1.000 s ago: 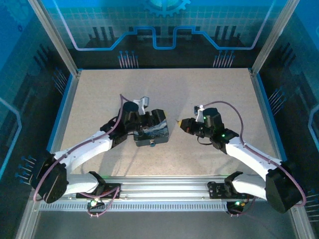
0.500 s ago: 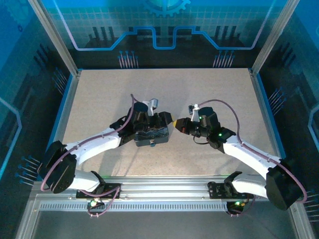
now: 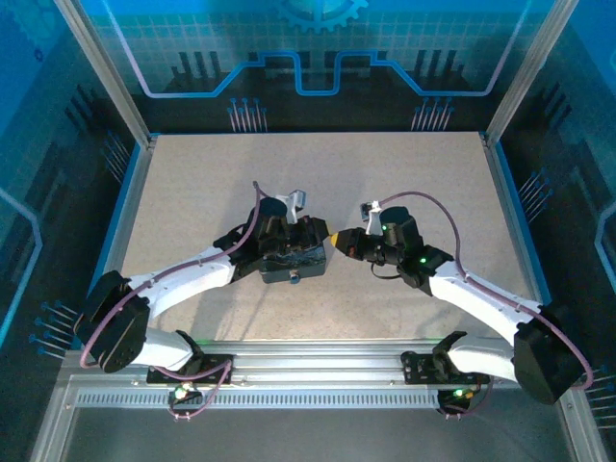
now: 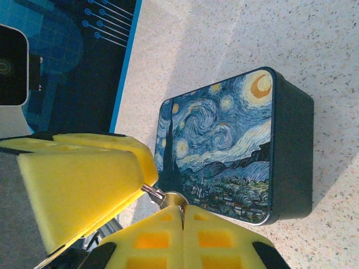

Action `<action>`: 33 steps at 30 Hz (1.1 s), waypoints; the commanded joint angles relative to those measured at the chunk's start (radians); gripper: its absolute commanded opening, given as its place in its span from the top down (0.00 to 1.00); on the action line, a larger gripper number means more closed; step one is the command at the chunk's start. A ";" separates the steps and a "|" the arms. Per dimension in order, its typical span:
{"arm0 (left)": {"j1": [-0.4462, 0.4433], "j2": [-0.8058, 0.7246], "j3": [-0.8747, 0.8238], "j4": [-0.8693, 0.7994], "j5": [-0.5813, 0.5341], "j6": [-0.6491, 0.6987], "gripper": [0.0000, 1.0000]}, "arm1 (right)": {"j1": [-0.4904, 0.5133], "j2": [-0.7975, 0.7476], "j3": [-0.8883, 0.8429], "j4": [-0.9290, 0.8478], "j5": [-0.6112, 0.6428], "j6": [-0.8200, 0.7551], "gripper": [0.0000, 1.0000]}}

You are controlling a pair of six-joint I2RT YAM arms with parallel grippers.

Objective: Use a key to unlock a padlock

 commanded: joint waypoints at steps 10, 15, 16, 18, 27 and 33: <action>-0.005 -0.025 0.033 -0.049 -0.050 0.094 1.00 | 0.012 -0.010 0.049 -0.046 -0.029 -0.078 0.93; 0.012 -0.078 0.031 -0.084 -0.031 0.202 1.00 | -0.024 -0.042 0.038 -0.095 -0.042 -0.145 0.79; 0.018 -0.086 0.032 -0.085 -0.011 0.225 1.00 | -0.035 -0.048 0.038 -0.101 -0.054 -0.161 0.76; 0.036 -0.104 0.035 -0.092 0.046 0.283 1.00 | -0.061 -0.062 0.037 -0.108 -0.095 -0.202 0.71; 0.118 -0.178 0.084 -0.224 0.268 0.501 1.00 | -0.207 -0.125 0.044 -0.067 -0.450 -0.386 0.43; 0.123 -0.187 0.129 -0.296 0.365 0.585 1.00 | -0.212 -0.110 0.057 -0.014 -0.548 -0.409 0.36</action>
